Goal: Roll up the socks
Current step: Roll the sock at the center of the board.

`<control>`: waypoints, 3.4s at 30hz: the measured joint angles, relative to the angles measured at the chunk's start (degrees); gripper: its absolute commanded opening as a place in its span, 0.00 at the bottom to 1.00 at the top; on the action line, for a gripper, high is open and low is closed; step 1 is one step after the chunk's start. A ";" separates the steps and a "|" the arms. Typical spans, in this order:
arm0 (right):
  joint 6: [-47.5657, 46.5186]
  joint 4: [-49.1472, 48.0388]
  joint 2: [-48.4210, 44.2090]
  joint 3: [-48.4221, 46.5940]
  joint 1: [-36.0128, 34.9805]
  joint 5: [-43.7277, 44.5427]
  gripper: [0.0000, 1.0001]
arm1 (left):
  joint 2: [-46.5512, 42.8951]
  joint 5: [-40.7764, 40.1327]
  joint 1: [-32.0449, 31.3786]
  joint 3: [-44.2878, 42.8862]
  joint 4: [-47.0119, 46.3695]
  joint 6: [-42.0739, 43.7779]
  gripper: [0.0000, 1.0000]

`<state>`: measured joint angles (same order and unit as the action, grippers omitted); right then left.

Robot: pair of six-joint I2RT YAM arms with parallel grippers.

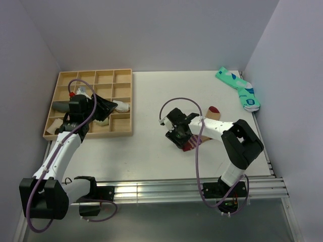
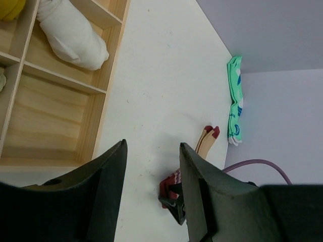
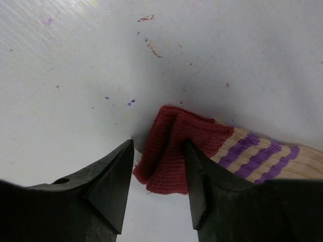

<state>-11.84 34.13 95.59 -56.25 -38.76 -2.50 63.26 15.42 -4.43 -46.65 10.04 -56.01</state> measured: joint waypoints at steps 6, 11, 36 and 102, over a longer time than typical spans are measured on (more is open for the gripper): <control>-0.02 0.00 1.53 -0.85 0.00 2.03 0.34 | 0.11 -0.02 0.00 0.00 0.07 0.92 0.51; -1.11 -0.09 1.73 -1.07 0.02 2.97 0.28 | -0.35 -0.22 0.00 0.09 0.11 1.29 0.50; -16.09 -4.42 -1.11 1.97 -12.31 -0.61 0.25 | -13.14 -1.90 0.00 2.12 5.31 1.57 0.49; -31.67 35.89 21.88 -16.33 19.98 -51.36 0.18 | 38.88 13.22 -44.83 11.58 -63.73 26.75 0.39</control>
<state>-43.51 70.02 117.47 -72.58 -18.79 -53.87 102.15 28.64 -49.25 -35.07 -53.69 -29.26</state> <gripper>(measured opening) 0.180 0.363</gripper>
